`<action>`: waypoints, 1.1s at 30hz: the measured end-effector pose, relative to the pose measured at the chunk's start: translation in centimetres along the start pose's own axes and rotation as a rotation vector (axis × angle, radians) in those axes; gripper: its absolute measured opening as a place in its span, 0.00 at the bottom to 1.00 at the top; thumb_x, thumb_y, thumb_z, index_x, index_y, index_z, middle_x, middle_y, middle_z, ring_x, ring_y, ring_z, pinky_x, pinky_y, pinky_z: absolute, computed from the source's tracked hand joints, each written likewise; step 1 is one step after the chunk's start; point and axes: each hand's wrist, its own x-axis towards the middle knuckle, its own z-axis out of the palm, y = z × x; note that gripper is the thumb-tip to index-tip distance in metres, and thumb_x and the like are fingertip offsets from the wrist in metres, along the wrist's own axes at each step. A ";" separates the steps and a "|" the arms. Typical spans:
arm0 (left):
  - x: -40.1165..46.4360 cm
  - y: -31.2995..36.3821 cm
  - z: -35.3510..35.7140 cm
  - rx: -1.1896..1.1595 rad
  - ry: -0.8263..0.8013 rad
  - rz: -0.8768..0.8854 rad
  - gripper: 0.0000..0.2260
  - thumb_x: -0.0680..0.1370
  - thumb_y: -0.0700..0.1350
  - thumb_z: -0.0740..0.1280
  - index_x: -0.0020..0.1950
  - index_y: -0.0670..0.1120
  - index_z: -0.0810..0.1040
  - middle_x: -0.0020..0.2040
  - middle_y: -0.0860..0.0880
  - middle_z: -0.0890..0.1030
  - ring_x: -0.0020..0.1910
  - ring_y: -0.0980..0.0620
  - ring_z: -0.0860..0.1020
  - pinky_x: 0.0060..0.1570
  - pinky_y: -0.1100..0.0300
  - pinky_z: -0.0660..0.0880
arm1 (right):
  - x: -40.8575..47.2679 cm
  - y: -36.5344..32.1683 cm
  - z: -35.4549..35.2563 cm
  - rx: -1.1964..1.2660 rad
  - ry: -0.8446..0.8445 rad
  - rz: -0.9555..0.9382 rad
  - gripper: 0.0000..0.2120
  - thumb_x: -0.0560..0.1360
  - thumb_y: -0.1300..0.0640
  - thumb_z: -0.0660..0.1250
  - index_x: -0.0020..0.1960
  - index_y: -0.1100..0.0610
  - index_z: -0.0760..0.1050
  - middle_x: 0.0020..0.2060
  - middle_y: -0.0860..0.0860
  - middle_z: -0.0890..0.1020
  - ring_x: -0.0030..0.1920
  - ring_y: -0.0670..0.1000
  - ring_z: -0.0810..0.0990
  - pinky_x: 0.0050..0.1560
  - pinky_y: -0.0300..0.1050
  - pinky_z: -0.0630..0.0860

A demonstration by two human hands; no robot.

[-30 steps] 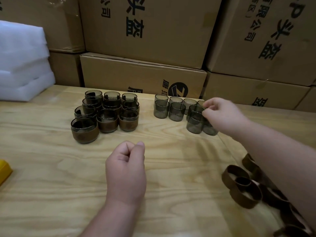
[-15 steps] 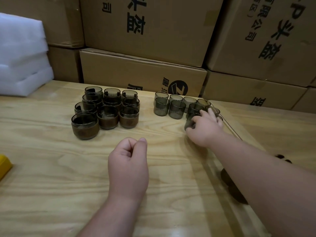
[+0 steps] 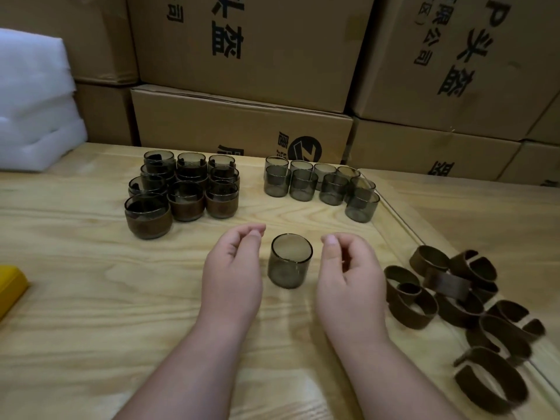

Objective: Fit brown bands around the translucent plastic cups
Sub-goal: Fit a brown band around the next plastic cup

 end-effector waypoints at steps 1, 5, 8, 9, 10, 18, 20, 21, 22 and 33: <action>0.0 0.0 0.0 0.001 -0.020 0.003 0.10 0.83 0.44 0.64 0.50 0.55 0.84 0.49 0.64 0.85 0.52 0.68 0.80 0.50 0.68 0.72 | -0.3 0.1 0.0 0.041 0.021 0.035 0.09 0.82 0.49 0.62 0.45 0.42 0.76 0.39 0.41 0.81 0.44 0.40 0.79 0.41 0.29 0.70; -0.2 0.0 0.2 -0.007 -0.157 0.007 0.12 0.79 0.42 0.63 0.55 0.55 0.82 0.53 0.58 0.84 0.51 0.68 0.80 0.46 0.74 0.72 | 0.1 0.7 0.6 0.097 -0.034 0.088 0.12 0.84 0.48 0.60 0.43 0.43 0.77 0.29 0.39 0.78 0.34 0.42 0.77 0.38 0.34 0.70; -0.5 -0.1 0.2 0.030 -0.272 0.027 0.21 0.69 0.43 0.58 0.56 0.55 0.81 0.56 0.55 0.83 0.53 0.66 0.80 0.49 0.73 0.73 | 0.8 1.3 1.2 0.130 -0.027 0.187 0.16 0.84 0.45 0.58 0.42 0.46 0.78 0.27 0.43 0.77 0.32 0.46 0.76 0.37 0.42 0.71; -0.5 -0.1 0.2 0.052 -0.294 0.014 0.22 0.67 0.44 0.58 0.56 0.57 0.80 0.56 0.56 0.83 0.54 0.66 0.80 0.50 0.72 0.73 | 1.0 1.4 1.3 0.163 -0.022 0.231 0.17 0.84 0.44 0.58 0.41 0.46 0.79 0.25 0.44 0.77 0.30 0.47 0.76 0.35 0.42 0.72; -0.4 -0.1 0.1 0.086 -0.319 0.000 0.22 0.67 0.45 0.59 0.57 0.60 0.79 0.57 0.58 0.82 0.56 0.65 0.80 0.51 0.70 0.73 | 1.3 1.5 1.4 0.206 -0.019 0.272 0.17 0.85 0.44 0.58 0.42 0.46 0.79 0.24 0.46 0.76 0.28 0.48 0.76 0.32 0.42 0.72; -0.4 -0.7 0.2 0.497 -0.394 0.062 0.36 0.67 0.52 0.76 0.70 0.72 0.65 0.58 0.67 0.79 0.56 0.68 0.79 0.59 0.66 0.75 | 1.9 2.1 1.7 0.342 0.006 0.315 0.11 0.84 0.46 0.61 0.45 0.49 0.75 0.23 0.49 0.77 0.24 0.48 0.77 0.27 0.39 0.74; -0.4 -0.8 0.3 0.446 -0.343 0.057 0.37 0.68 0.50 0.80 0.72 0.69 0.67 0.57 0.65 0.81 0.54 0.68 0.80 0.56 0.69 0.73 | 2.0 2.1 1.6 0.334 -0.015 0.326 0.09 0.83 0.49 0.63 0.46 0.50 0.75 0.28 0.47 0.81 0.28 0.46 0.79 0.34 0.45 0.79; -0.3 -0.8 0.3 0.394 -0.315 0.051 0.36 0.68 0.49 0.81 0.71 0.67 0.69 0.57 0.63 0.82 0.53 0.66 0.81 0.56 0.68 0.75 | 2.0 2.1 1.6 0.319 -0.023 0.332 0.08 0.83 0.49 0.64 0.46 0.50 0.76 0.32 0.46 0.83 0.31 0.46 0.81 0.37 0.49 0.81; -0.3 -0.7 0.3 0.338 -0.284 0.049 0.35 0.68 0.49 0.81 0.70 0.66 0.70 0.57 0.61 0.82 0.53 0.65 0.82 0.56 0.65 0.76 | 2.1 2.1 1.6 0.307 -0.024 0.333 0.09 0.83 0.50 0.65 0.45 0.50 0.77 0.34 0.45 0.84 0.32 0.45 0.81 0.41 0.52 0.82; -0.2 -0.1 -0.3 -0.010 -0.177 0.055 0.39 0.62 0.55 0.81 0.72 0.56 0.72 0.56 0.52 0.86 0.56 0.54 0.85 0.54 0.59 0.80 | 1.1 1.3 2.2 0.525 -0.386 0.278 0.13 0.77 0.44 0.62 0.57 0.46 0.79 0.45 0.47 0.86 0.40 0.46 0.83 0.39 0.38 0.77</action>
